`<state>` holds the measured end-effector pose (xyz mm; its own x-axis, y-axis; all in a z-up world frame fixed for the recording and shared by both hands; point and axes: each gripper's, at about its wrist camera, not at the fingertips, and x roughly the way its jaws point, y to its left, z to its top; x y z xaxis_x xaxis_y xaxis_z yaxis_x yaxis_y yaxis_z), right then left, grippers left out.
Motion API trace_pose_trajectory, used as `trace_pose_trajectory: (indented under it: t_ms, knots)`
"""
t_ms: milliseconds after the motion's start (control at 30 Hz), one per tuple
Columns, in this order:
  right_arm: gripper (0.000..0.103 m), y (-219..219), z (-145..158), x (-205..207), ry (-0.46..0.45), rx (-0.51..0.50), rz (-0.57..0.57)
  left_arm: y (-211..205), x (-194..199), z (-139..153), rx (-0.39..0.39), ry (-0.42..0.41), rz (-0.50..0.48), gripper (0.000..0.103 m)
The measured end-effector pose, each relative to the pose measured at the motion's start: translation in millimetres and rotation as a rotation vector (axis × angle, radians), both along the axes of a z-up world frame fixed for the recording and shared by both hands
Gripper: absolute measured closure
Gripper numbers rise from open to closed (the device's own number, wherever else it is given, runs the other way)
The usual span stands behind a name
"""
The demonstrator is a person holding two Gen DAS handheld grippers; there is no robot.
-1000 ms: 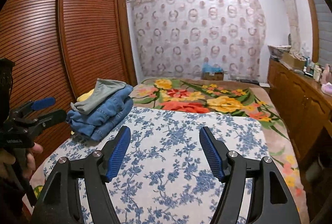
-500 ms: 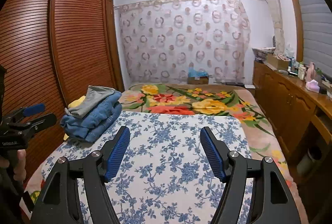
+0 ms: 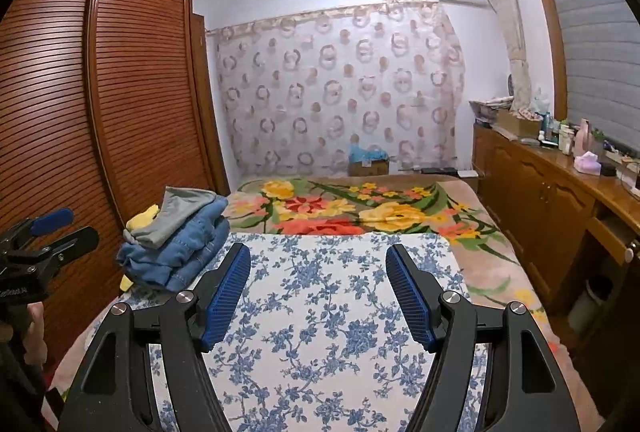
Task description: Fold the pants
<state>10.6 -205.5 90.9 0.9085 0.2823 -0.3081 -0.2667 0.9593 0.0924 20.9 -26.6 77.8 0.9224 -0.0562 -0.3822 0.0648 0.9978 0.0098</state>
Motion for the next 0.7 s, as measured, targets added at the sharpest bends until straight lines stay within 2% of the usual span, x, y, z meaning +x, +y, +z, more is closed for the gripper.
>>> trace_pose_trajectory:
  t_ms: [700]
  knots:
    - [0.031,-0.9,-8.2,-1.0,-0.024,-0.013,0.003,8.9,-7.3,1.6,-0.002,-0.007,0.022,0.0]
